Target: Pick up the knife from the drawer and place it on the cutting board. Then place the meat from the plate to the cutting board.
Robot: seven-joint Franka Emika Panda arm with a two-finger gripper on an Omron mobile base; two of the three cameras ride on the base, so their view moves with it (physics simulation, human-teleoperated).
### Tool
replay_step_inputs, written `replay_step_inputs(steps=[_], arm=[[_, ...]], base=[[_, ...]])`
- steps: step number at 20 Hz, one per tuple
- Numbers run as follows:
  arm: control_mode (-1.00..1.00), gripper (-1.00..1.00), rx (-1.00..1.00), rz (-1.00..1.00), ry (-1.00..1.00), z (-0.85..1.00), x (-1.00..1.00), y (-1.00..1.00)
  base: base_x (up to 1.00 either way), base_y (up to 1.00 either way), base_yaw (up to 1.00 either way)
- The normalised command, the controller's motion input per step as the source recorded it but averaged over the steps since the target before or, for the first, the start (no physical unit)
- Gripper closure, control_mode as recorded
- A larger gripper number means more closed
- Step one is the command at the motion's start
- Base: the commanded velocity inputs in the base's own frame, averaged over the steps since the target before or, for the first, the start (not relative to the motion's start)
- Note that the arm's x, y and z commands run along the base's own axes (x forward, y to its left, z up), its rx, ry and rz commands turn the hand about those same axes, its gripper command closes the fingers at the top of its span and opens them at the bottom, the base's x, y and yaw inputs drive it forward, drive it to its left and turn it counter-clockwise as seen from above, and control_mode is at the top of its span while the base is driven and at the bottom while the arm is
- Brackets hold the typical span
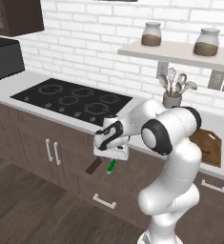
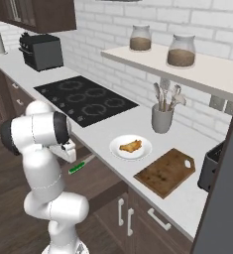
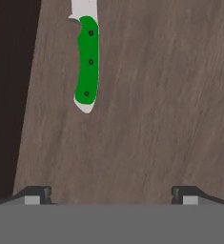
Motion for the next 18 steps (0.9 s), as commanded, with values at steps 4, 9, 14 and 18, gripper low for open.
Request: replay_step_inputs(steps=[4,9,14,18], arm=[[-1.00,-1.00,-0.03,0.02,0.00,-0.49,0.00,-0.10],[-1.00,-1.00,-0.01,0.05,-0.09,-0.50,0.06,-0.13],[-1.00,-1.00,0.00,0.06,-0.18,-0.40,0.19,-0.02],[-1.00,-1.00,0.00,0.11,-0.14,-0.16,0.27,0.00]], base=[[0.00,0.00,0.00],[0.00,0.00,0.00],[0.00,0.00,0.00],[0.00,0.00,0.00]])
